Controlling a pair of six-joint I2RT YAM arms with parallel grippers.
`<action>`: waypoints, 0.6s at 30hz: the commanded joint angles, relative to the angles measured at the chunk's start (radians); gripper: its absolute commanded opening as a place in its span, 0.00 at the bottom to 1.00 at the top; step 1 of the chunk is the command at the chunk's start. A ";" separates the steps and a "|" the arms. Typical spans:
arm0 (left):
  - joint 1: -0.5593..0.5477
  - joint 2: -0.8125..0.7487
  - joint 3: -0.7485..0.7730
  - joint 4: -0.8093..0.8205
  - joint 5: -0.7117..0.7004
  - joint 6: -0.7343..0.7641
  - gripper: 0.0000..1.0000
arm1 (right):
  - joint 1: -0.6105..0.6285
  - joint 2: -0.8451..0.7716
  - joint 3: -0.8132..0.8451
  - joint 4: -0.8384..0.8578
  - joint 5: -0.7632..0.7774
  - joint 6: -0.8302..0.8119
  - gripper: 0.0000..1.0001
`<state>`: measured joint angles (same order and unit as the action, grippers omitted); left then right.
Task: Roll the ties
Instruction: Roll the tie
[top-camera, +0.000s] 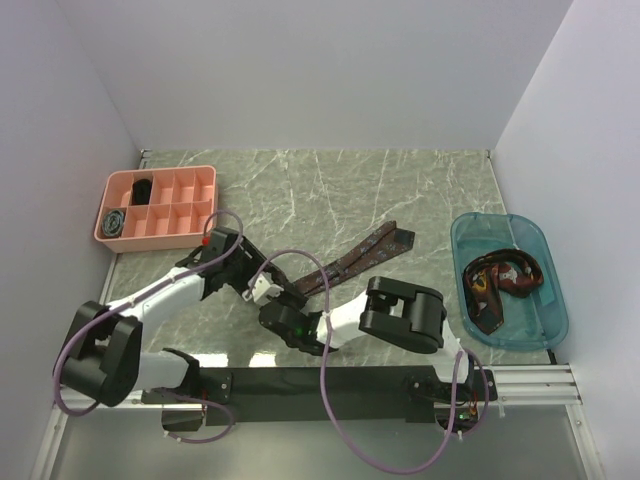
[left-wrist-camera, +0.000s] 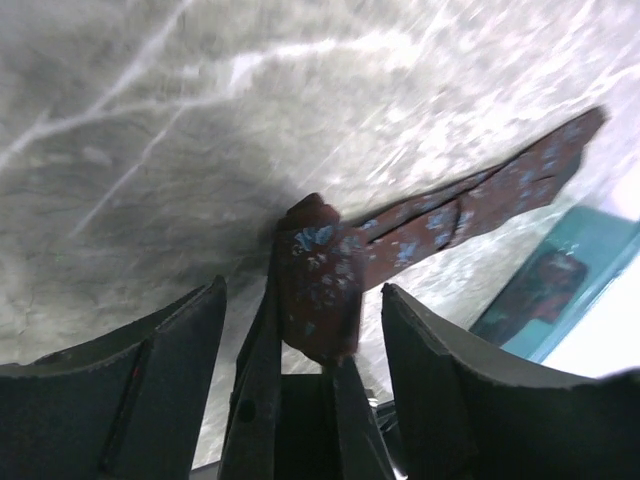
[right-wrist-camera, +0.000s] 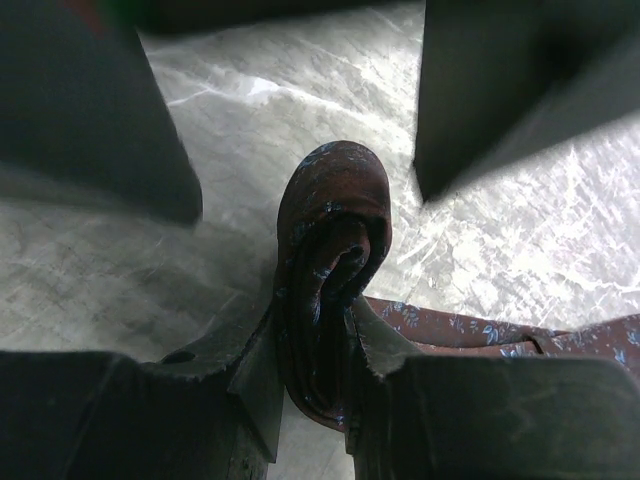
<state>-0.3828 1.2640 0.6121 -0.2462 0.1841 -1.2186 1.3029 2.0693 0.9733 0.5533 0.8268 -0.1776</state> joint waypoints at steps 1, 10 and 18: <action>-0.034 0.037 0.032 0.042 0.025 -0.009 0.68 | 0.024 0.064 -0.031 -0.104 -0.043 -0.008 0.04; -0.074 0.081 0.025 0.039 0.006 -0.027 0.33 | 0.026 0.061 -0.038 -0.095 -0.038 -0.005 0.04; -0.074 0.087 0.032 0.018 -0.032 -0.021 0.01 | 0.027 0.006 -0.082 -0.061 -0.018 0.001 0.39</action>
<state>-0.4511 1.3399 0.6193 -0.2142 0.1841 -1.2461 1.3159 2.0743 0.9569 0.5896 0.8490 -0.2008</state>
